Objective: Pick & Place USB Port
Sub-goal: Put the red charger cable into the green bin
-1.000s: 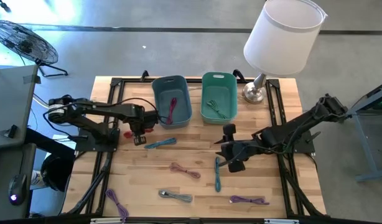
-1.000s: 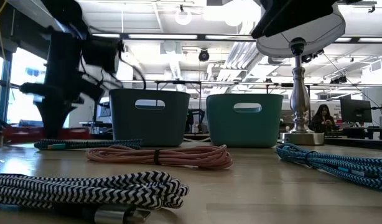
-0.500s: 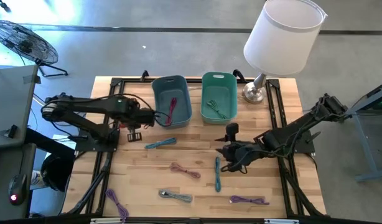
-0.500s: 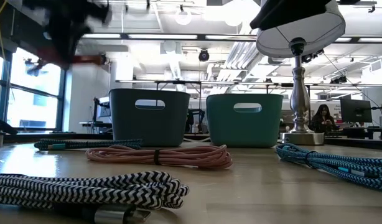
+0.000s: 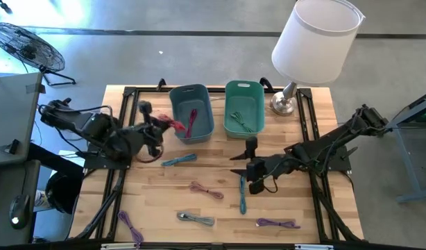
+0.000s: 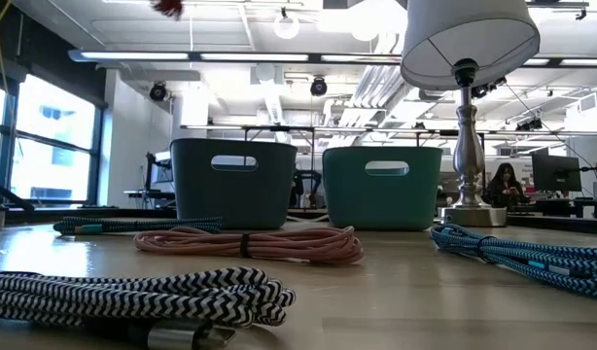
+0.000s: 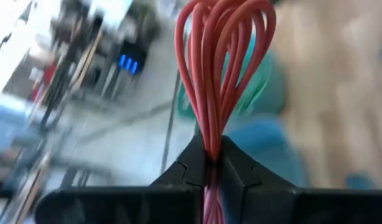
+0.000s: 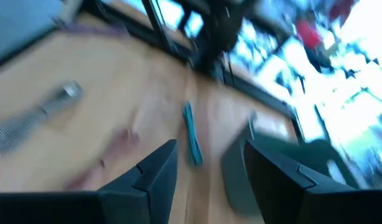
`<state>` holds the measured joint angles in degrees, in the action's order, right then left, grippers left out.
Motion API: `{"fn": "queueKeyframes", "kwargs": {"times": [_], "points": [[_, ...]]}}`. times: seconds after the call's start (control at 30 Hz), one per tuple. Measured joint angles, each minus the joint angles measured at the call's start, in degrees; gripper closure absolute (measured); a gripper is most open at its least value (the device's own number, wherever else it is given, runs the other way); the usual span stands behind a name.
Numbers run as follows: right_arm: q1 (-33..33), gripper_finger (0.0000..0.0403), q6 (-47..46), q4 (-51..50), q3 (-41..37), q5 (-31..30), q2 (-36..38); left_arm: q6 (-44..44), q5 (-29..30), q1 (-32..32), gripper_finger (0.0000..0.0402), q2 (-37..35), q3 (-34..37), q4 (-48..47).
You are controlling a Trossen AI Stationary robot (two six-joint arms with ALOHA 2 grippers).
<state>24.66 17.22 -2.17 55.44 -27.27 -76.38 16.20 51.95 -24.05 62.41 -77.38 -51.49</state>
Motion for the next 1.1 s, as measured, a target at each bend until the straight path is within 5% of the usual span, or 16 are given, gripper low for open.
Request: {"fn": "queueKeyframes", "kwargs": {"times": [0.27,0.43,0.7,1.1], "points": [[-0.7,0.0226,14.9,12.2,0.0,13.6,0.0,23.8,-22.6,0.4,0.0389,-4.5,18.6,42.4],[-0.7,0.0226,18.3,16.8,0.0,19.2,0.0,27.5,-40.2,4.8,0.0389,-4.7,27.5,59.1],[-0.7,0.0226,24.5,23.5,0.0,15.3,-3.4,22.5,-61.3,16.1,0.0389,-1.5,33.6,71.8],[-1.5,0.0226,44.7,44.8,0.0,-3.9,-13.0,20.8,-69.7,22.0,0.0389,5.2,33.7,77.0]]}}
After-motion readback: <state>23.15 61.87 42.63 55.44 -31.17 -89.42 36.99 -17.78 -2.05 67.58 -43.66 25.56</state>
